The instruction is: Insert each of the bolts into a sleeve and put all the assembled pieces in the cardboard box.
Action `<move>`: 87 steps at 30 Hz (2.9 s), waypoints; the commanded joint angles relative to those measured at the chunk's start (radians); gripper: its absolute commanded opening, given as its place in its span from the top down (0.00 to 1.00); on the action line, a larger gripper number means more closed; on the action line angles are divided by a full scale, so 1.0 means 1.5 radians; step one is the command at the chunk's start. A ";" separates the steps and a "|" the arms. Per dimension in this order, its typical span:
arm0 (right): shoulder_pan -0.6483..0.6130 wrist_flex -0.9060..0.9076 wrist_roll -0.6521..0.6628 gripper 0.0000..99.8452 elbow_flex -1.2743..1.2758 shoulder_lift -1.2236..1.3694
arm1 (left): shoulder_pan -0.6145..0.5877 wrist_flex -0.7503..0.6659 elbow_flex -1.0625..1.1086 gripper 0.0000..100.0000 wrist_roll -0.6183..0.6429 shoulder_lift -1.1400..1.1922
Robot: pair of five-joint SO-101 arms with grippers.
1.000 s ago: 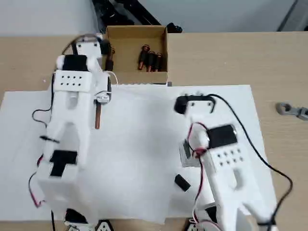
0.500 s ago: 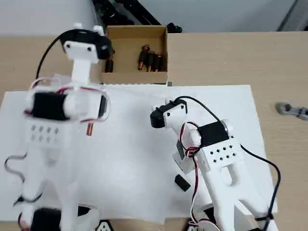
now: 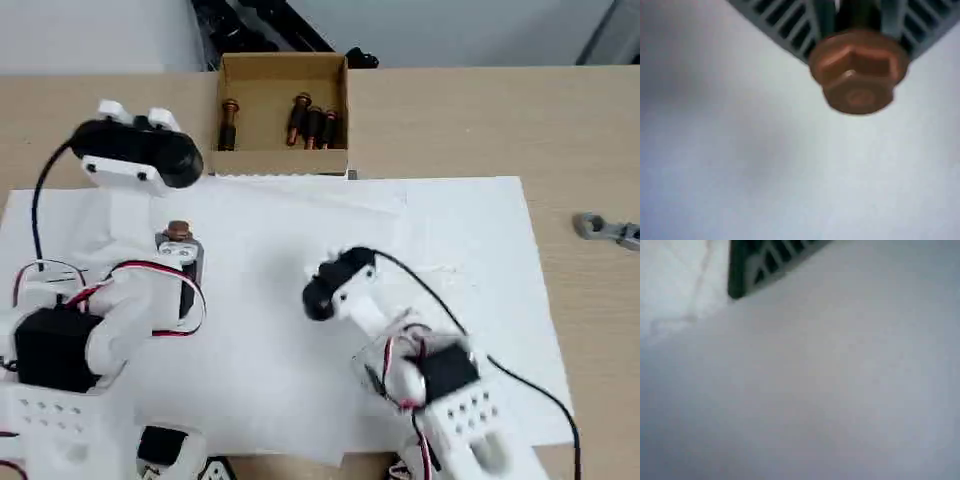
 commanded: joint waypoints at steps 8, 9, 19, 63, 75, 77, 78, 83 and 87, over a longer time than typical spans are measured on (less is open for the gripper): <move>-0.027 -0.044 -0.119 0.77 0.073 -0.103 | -0.006 0.000 -0.003 1.00 -0.004 0.017; -0.028 -0.044 -0.119 0.77 0.073 -0.103 | -0.006 0.000 -0.003 1.00 -0.004 0.024; 0.011 -0.081 -0.121 0.77 0.053 0.008 | -0.006 0.000 -0.003 1.00 -0.004 0.087; -0.036 -0.017 0.137 0.77 -0.044 0.273 | -0.006 -0.033 0.068 1.00 -0.028 0.090; -0.036 -0.121 0.138 0.77 -0.015 0.424 | -0.006 -0.033 0.068 1.00 -0.028 0.090; -0.036 -0.149 0.141 0.77 0.001 0.449 | -0.006 -0.033 0.068 1.00 -0.028 0.090; -0.036 -0.156 0.149 0.77 0.004 0.461 | -0.006 -0.033 0.068 1.00 -0.028 0.090; -0.036 -0.157 0.155 0.78 0.004 0.475 | -0.006 -0.033 0.068 1.00 -0.028 0.090; -0.039 -0.157 0.157 0.88 0.005 0.475 | -0.006 -0.033 0.068 1.00 -0.028 0.090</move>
